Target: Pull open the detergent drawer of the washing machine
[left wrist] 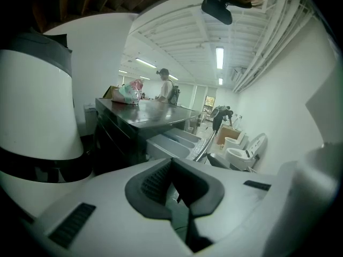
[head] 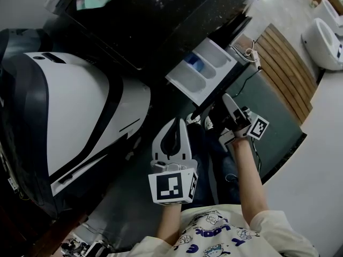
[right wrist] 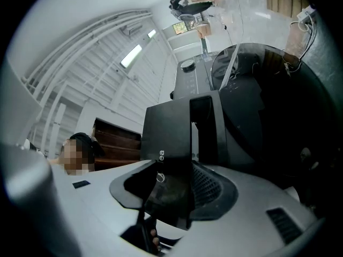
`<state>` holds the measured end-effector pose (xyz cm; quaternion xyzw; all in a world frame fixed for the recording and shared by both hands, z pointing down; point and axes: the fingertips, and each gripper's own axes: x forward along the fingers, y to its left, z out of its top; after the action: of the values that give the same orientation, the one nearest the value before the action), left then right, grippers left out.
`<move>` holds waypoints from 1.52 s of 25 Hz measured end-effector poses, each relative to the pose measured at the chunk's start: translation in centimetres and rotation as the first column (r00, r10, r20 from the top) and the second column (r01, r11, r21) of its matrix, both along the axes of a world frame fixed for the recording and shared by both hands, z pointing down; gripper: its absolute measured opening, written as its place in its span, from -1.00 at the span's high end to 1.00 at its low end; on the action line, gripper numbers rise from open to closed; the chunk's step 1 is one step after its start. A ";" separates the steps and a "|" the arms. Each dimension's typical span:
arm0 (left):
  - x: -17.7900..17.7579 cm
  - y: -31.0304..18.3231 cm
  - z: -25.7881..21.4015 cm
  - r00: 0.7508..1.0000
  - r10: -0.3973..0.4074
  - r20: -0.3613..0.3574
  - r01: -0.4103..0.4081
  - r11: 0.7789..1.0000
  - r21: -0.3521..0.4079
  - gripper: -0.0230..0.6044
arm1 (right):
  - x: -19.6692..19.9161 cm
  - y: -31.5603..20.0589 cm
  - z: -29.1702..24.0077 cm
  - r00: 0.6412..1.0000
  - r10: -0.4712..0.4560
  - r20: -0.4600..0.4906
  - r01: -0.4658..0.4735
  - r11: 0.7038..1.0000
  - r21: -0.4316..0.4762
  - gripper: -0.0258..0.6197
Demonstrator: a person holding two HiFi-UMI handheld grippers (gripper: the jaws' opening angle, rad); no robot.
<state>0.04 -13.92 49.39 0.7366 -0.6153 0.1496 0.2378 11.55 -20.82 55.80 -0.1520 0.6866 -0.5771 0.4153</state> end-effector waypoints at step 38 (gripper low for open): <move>2.6 -0.2 -0.6 1.000 0.007 -0.010 -0.007 1.000 0.002 0.88 | 3.3 1.7 1.1 0.946 0.061 -0.319 -0.052 0.998 0.035 0.18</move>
<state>2.64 -14.11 48.77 0.7395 -0.6118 0.1462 0.2396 14.86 -19.07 56.87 -0.2577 0.7475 -0.5239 0.3169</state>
